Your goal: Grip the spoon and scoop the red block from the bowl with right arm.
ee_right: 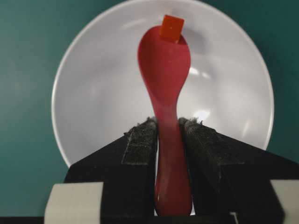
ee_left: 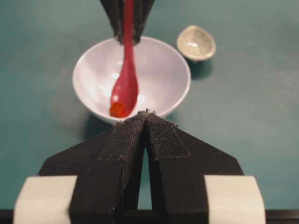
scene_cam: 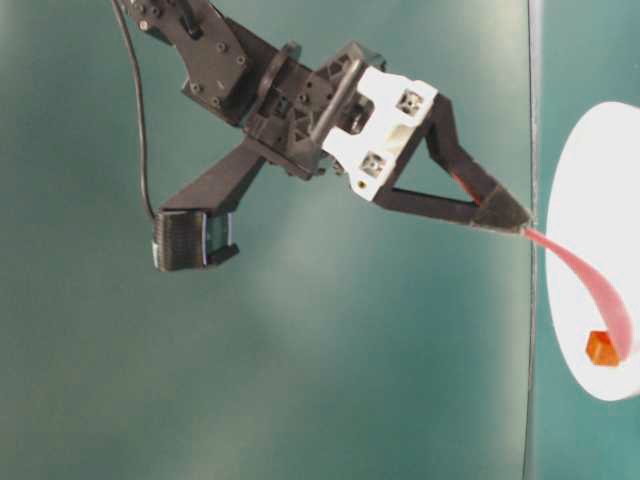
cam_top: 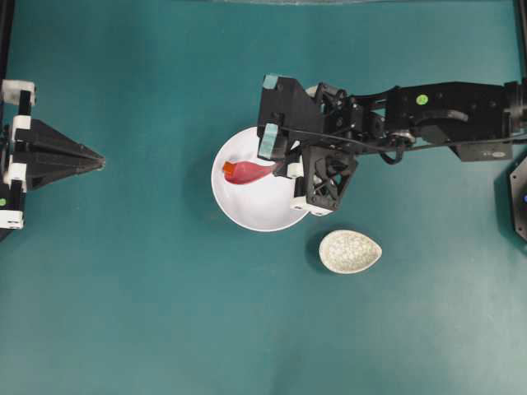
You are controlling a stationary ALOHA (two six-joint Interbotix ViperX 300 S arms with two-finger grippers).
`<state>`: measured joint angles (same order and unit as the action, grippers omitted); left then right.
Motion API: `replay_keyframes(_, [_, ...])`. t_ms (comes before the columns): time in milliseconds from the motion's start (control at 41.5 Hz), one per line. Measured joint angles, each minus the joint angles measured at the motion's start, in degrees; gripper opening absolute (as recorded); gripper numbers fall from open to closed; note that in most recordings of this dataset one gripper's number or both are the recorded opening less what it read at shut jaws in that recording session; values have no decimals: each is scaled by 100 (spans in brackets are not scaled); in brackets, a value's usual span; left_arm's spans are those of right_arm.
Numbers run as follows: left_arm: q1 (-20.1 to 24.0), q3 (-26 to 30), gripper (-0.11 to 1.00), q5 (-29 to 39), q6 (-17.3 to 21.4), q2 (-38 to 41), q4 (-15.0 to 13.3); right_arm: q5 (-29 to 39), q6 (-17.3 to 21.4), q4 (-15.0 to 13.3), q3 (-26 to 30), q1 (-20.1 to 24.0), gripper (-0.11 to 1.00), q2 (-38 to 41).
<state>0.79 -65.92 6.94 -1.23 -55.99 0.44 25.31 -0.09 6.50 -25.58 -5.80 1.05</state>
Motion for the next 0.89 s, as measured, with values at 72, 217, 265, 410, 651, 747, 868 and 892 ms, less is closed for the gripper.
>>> replay_keyframes(72, [0,0,0,9,0,0,0,-141,0,0,-79,0,24,-44])
replay_keyframes(217, [-9,0,0,9,0,0,0,-387,0,0,-202,9,24,-149])
replay_keyframes(265, [0,0,0,9,0,0,9,-492,0,0,-255,9,24,-185])
replay_keyframes(410, [0,0,0,0,0,0,0,-879,0,0,-439,18,24,-308])
replay_keyframes(651, [-9,-9,0,0,0,0,0,-1670,-26,-9,-835,18,24,-606])
replay_keyframes(747, [0,0,0,0,0,0,0,-1837,-79,-35,-940,18,24,-703])
replay_keyframes(868, [0,-9,0,9,0,0,0,-1854,-97,-255,-1020,18,24,-773])
replay_keyframes(892, [0,0,0,9,0,0,9,-1846,-97,-290,-1028,18,24,-791])
